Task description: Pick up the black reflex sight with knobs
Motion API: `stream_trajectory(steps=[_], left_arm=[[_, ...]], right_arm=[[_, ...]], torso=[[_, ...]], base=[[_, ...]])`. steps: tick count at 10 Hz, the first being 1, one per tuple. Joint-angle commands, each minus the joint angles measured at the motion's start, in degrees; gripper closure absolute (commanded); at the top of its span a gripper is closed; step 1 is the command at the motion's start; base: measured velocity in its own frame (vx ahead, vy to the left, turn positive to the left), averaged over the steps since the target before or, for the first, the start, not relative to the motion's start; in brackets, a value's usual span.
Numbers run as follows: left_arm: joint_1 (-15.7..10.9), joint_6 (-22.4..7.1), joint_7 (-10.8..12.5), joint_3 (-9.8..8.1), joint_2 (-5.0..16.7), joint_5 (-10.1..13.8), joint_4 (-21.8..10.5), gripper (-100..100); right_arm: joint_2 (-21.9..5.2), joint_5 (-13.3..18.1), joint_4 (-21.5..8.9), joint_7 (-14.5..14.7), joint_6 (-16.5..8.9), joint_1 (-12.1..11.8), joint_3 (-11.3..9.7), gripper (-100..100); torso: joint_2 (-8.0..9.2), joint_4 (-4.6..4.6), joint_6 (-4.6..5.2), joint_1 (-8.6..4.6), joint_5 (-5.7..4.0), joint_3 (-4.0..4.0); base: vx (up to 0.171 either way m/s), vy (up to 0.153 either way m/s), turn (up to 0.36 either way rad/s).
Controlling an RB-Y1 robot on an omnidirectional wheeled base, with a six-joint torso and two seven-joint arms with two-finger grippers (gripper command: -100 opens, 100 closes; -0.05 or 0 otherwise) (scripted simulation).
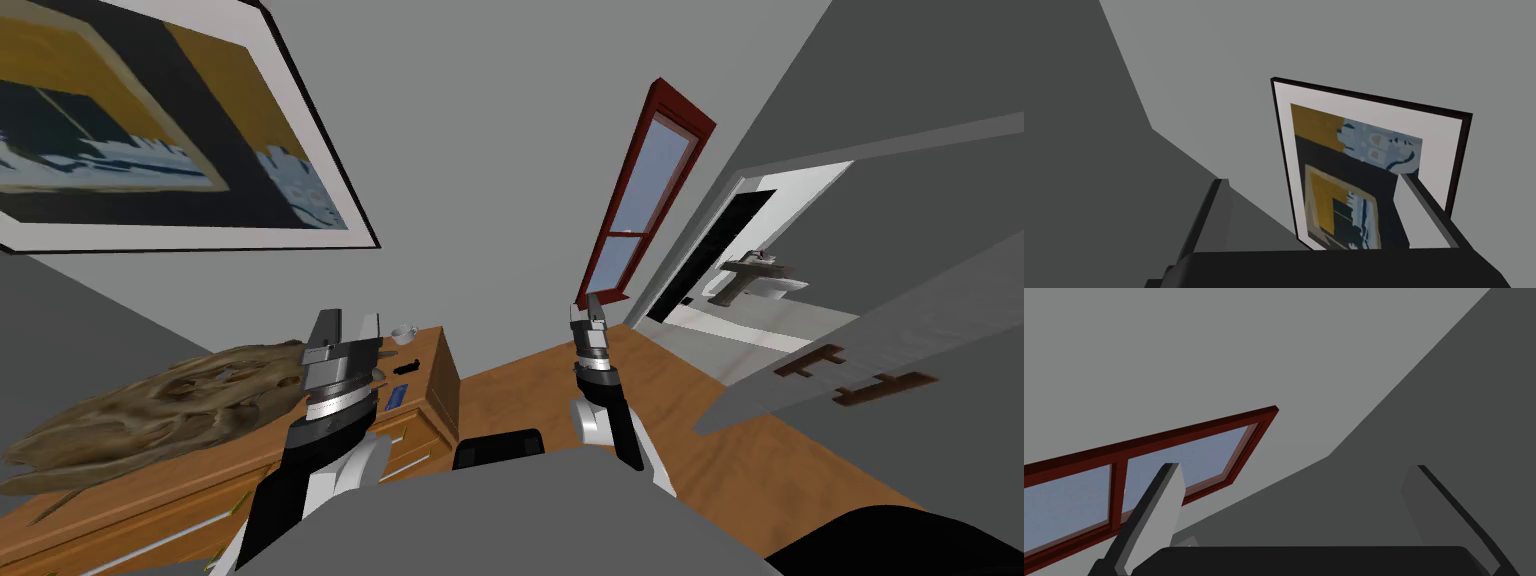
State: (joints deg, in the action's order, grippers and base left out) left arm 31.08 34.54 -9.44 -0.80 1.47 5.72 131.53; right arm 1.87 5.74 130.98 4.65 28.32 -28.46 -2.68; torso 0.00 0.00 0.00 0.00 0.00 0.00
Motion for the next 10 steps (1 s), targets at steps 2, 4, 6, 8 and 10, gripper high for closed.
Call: stream_trajectory(steps=[2,4,6,8,10], left_arm=[[-1.43,-1.99,0.17,0.00,3.42,2.71,-1.55,-100],[-2.87,-4.19,0.37,0.03,5.80,5.53,-3.22,-100],[-4.76,-7.11,0.67,0.05,8.35,9.11,-5.46,-100],[-7.05,-10.68,1.07,0.05,11.08,12.49,-8.27,-100],[-8.33,-12.69,1.31,0.04,12.50,15.50,-9.89,-100]], right_arm=[[0.00,0.00,0.00,0.00,0.00,0.01,0.00,0],[0.00,0.00,0.00,0.00,0.00,0.01,0.00,0],[0.00,0.00,0.00,0.00,0.00,0.01,0.00,0],[0.00,0.00,0.00,0.00,0.00,0.01,0.00,0],[0.00,0.00,0.00,0.00,0.00,0.00,0.00,0]], torso=[[0.03,0.01,0.02,-0.01,0.00,0.02],[0.10,0.02,0.01,-0.04,-0.01,0.06],[0.15,0.03,0.02,-0.02,0.00,0.08],[0.14,0.03,0.02,-0.03,-0.01,0.08],[0.14,0.04,-0.02,0.02,0.00,0.09]], base=[[-0.020,-0.010,-0.122],[-0.037,-0.016,-0.126],[-0.044,-0.009,-0.156],[-0.047,-0.009,-0.215],[-0.034,-0.006,-0.070]])
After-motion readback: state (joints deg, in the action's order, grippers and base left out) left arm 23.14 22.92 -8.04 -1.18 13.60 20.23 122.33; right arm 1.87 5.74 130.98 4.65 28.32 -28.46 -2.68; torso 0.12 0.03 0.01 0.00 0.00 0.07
